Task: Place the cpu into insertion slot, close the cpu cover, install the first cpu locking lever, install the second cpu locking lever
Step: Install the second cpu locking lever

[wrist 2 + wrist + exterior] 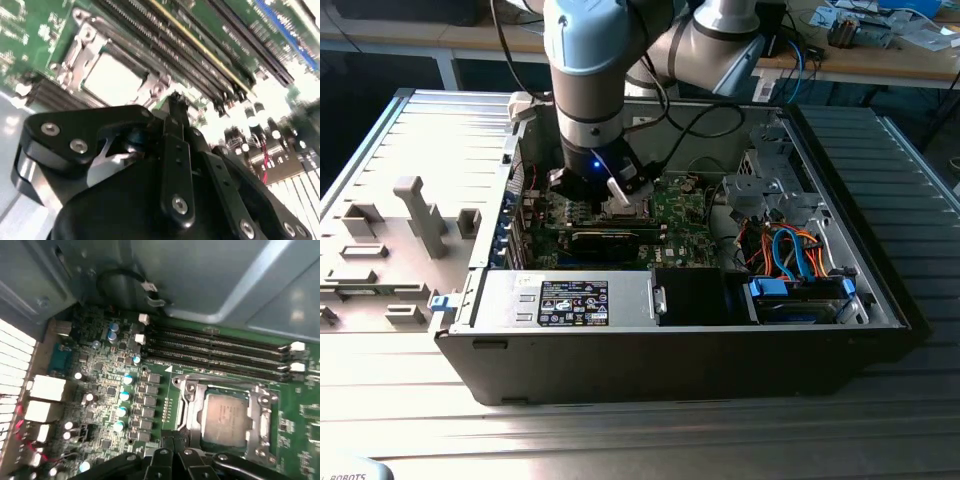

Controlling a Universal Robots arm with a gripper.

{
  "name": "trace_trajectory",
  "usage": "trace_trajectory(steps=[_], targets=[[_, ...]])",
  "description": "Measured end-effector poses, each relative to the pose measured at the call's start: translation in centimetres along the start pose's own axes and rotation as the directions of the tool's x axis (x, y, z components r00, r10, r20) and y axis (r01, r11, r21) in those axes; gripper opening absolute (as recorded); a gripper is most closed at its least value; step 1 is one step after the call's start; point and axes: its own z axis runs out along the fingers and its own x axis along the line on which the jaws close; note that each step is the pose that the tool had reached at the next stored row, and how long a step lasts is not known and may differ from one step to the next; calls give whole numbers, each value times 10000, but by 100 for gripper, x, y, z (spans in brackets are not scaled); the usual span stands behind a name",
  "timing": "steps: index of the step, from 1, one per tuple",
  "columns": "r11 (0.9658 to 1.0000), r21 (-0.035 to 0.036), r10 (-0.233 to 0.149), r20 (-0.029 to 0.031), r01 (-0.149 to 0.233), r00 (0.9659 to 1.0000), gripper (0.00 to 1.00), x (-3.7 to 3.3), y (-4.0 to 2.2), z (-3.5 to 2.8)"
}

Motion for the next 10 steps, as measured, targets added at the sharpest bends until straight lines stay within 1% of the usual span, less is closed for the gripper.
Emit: trace_trajectory(steps=[1, 3, 5, 6, 7, 8, 9, 10], targets=[[9997, 261, -2, -45, 3, 10000, 11, -8, 3, -5], [9979, 653, -3, -121, 11, 9999, 11, -20, 2, -5], [9949, 1007, 2, -211, 19, 9998, 11, -54, -2, -4], [9936, 1133, 11, -259, 18, 9997, 11, -82, -6, -2], [9925, 1224, 21, -308, 17, 9995, 11, -118, -10, 1], [9915, 1301, 36, -381, 14, 9993, 11, -160, -13, 6], [9909, 1345, 46, -443, 14, 9990, 11, -194, -14, 12], [9898, 1423, 66, -533, 10, 9986, 11, -241, 1, 25]])
